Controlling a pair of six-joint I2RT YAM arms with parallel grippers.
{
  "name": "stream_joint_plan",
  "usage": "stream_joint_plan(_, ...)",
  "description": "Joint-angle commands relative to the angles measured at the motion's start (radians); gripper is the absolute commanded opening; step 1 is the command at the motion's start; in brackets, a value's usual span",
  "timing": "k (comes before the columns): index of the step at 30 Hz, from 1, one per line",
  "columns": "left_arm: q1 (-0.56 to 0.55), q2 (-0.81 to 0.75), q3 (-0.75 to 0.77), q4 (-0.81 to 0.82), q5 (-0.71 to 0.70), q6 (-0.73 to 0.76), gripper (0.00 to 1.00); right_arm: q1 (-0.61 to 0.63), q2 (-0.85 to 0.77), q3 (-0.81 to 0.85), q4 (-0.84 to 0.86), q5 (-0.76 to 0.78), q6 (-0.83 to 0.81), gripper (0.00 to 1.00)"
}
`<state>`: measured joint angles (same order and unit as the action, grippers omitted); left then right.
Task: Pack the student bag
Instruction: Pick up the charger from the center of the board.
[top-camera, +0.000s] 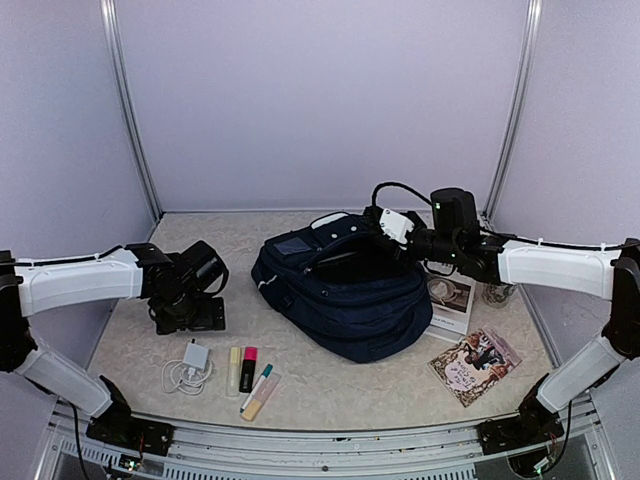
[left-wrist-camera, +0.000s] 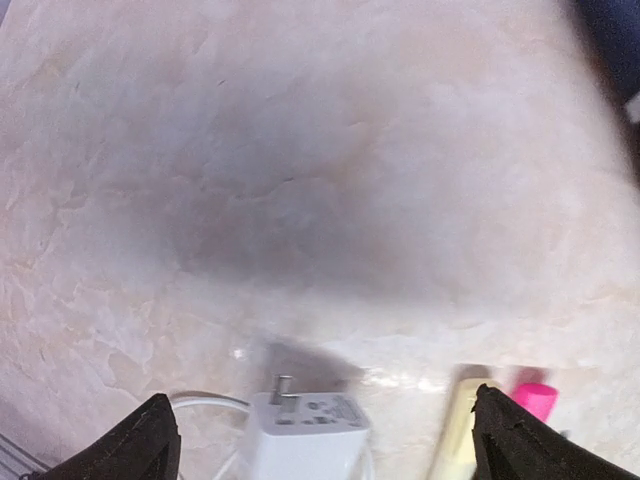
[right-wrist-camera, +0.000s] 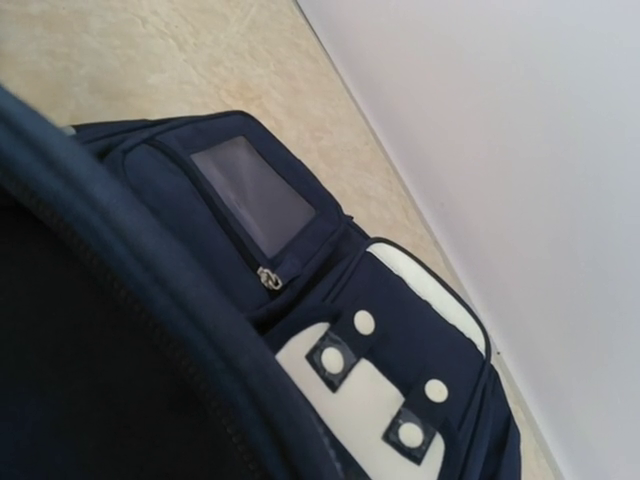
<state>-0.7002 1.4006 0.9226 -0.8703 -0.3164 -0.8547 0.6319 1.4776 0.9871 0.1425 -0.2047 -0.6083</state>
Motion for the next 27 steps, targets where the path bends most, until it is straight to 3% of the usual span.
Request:
stream_joint_plan(1, 0.043, -0.030, -0.086, 0.020, 0.099, -0.015, 0.99, -0.016, -0.013, -0.003, 0.058, -0.009, 0.008, 0.00)
stream_joint_plan(8, 0.053, -0.033, -0.172, 0.034, 0.098, -0.015, 0.98, -0.021, -0.014, -0.007, 0.061, -0.048, 0.006, 0.00)
stream_joint_plan(15, 0.060, -0.011, -0.252, 0.153, 0.207, 0.011, 0.85, -0.023, -0.006, 0.007, 0.048, -0.033, 0.004, 0.00)
stream_joint_plan(19, 0.062, -0.004, -0.263, 0.171, 0.225, 0.022, 0.69, -0.023, -0.005, 0.007, 0.047, -0.039, 0.002, 0.00)
stream_joint_plan(23, 0.061, -0.013, -0.249, 0.164, 0.218, 0.035, 0.42, -0.024, -0.010, 0.006, 0.045, -0.032, 0.002, 0.00)
stream_joint_plan(27, 0.062, -0.009, -0.189, 0.143, 0.165, 0.064, 0.34, -0.024, -0.017, 0.005, 0.046, -0.025, 0.002, 0.00)
